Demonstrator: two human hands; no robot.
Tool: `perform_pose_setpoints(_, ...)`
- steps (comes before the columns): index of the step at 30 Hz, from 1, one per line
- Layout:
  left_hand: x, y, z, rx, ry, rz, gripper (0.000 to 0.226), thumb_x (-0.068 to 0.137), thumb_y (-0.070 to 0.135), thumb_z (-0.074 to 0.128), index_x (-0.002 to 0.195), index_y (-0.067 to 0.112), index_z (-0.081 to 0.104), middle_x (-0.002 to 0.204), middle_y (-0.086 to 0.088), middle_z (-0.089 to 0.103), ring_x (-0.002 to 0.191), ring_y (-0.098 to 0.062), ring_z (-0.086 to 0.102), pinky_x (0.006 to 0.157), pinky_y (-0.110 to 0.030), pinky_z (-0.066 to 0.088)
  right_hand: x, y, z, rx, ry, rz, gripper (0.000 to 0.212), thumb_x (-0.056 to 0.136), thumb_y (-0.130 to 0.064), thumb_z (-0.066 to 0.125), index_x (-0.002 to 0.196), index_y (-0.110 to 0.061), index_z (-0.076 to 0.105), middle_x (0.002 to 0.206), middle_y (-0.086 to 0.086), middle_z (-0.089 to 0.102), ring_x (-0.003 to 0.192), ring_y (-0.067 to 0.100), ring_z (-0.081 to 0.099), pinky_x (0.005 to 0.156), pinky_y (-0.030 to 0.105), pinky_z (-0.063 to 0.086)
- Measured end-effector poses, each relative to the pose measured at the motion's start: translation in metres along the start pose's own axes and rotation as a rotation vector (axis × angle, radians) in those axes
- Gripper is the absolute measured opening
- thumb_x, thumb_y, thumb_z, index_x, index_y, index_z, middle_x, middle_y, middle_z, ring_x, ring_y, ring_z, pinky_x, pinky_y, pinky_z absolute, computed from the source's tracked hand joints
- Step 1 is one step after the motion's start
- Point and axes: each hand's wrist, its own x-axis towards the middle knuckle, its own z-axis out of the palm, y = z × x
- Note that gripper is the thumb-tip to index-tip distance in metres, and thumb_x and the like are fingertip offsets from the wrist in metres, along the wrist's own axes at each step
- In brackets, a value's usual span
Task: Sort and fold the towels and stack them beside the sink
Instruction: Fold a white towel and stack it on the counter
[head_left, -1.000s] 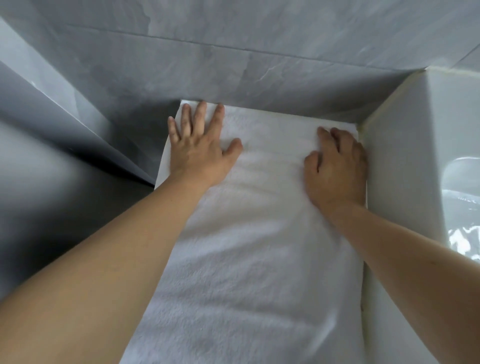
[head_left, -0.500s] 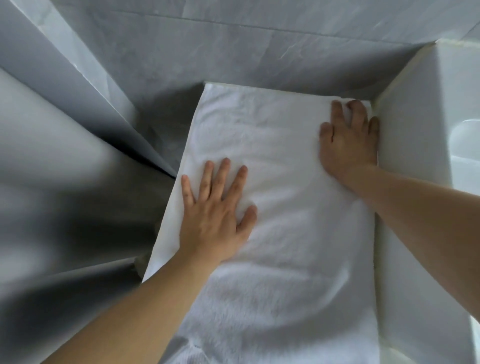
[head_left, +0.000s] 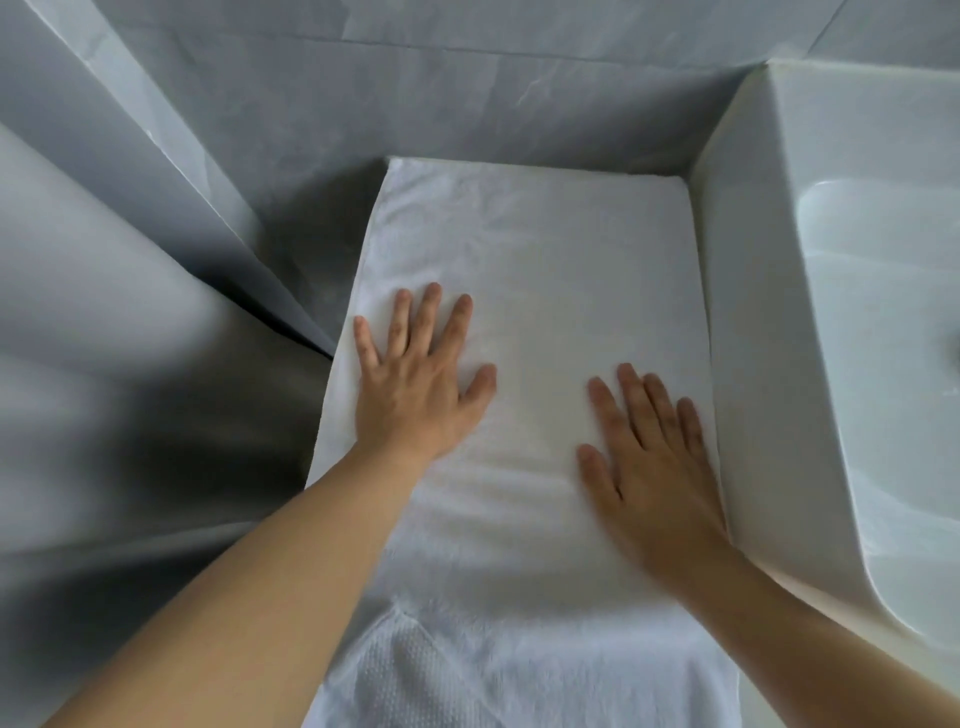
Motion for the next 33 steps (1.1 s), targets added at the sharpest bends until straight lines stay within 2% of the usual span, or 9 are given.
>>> perform_pose_setpoints(3,0.001,-0.001,-0.001,-0.002,-0.035,-0.005,0.073,0.092,0.063,0.01,0.157,0.034,-0.008,0.166,0.003,-0.014,0.152,-0.021,-0.016,0.119,-0.059,-0.01,0.004,0.002,0.0,-0.005,0.016,-0.009,0.066,0.096,-0.053,0.016,0.157,-0.03,0.004,0.165,-0.001,-0.005,0.151,0.018,-0.007,0.122,0.044,-0.004)
perform_pose_setpoints(6,-0.021,0.001,-0.009,-0.067,0.028,-0.011,0.073,0.092,0.058,0.003,0.158,0.027,-0.004,0.167,-0.001,-0.005,0.153,-0.022,-0.009,0.121,-0.055,-0.007,0.002,-0.001,0.001,-0.012,0.012,-0.005,0.067,0.096,-0.054,0.013,0.157,-0.031,0.001,0.165,-0.001,-0.008,0.151,0.017,-0.011,0.122,0.045,-0.005)
perform_pose_setpoints(9,-0.085,-0.001,-0.008,-0.133,0.104,0.068,0.07,0.096,0.053,0.015,0.159,0.025,0.006,0.167,-0.002,0.001,0.154,-0.024,-0.002,0.122,-0.054,-0.004,0.003,-0.001,-0.003,-0.024,-0.003,0.008,0.068,0.094,-0.054,0.011,0.157,-0.031,0.002,0.165,-0.001,-0.007,0.151,0.019,-0.009,0.121,0.047,-0.005)
perform_pose_setpoints(13,-0.137,-0.018,0.017,-0.032,0.003,0.059,0.067,0.099,0.054,0.016,0.159,0.027,0.004,0.167,0.0,-0.006,0.153,-0.022,-0.009,0.12,-0.059,0.006,0.004,-0.001,-0.003,-0.011,0.004,0.003,0.068,0.093,-0.054,0.012,0.157,-0.031,0.003,0.165,0.0,-0.006,0.151,0.019,-0.008,0.121,0.047,-0.006)
perform_pose_setpoints(16,-0.134,-0.02,0.02,0.005,-0.03,0.048,0.07,0.097,0.055,0.014,0.159,0.029,-0.004,0.166,0.002,-0.014,0.152,-0.02,-0.017,0.121,-0.058,0.001,0.004,0.001,-0.001,0.003,0.01,-0.006,0.068,0.094,-0.054,0.012,0.157,-0.032,0.002,0.165,-0.001,-0.007,0.151,0.019,-0.009,0.121,0.046,-0.007)
perform_pose_setpoints(22,-0.136,-0.021,0.021,0.011,-0.018,0.053,0.072,0.095,0.058,0.015,0.159,0.03,-0.004,0.166,0.004,-0.015,0.151,-0.018,-0.017,0.121,-0.057,0.0,0.004,0.001,0.0,0.0,0.023,-0.003,0.066,0.095,-0.053,0.014,0.157,-0.032,0.003,0.165,-0.002,-0.006,0.151,0.017,-0.008,0.121,0.046,-0.006)
perform_pose_setpoints(26,-0.137,-0.019,0.019,-0.002,-0.009,0.05,0.072,0.094,0.058,0.012,0.158,0.031,-0.005,0.165,0.005,-0.017,0.151,-0.017,-0.02,0.121,-0.055,-0.003,-0.005,-0.002,-0.005,0.041,0.036,-0.009,0.065,0.095,-0.048,0.015,0.156,-0.025,0.014,0.165,0.003,0.003,0.151,0.018,-0.002,0.121,0.046,-0.007)
perform_pose_setpoints(30,-0.134,-0.017,0.017,-0.019,-0.02,0.038,0.073,0.092,0.058,0.012,0.158,0.034,-0.006,0.165,0.006,-0.017,0.15,-0.016,-0.021,0.121,-0.053,-0.007,-0.055,-0.019,-0.005,0.101,0.205,-0.109,0.056,0.099,-0.036,0.026,0.149,-0.015,0.038,0.159,0.008,0.028,0.148,0.026,0.022,0.121,0.052,0.007)
perform_pose_setpoints(33,-0.135,-0.017,0.016,-0.033,-0.017,0.032,0.074,0.089,0.058,0.01,0.158,0.035,-0.005,0.165,0.007,-0.015,0.151,-0.015,-0.02,0.121,-0.052,-0.008,-0.093,-0.028,0.021,0.056,0.144,-0.15,0.055,0.102,-0.043,0.024,0.152,-0.023,0.035,0.16,0.006,0.026,0.148,0.028,0.022,0.12,0.052,0.009)
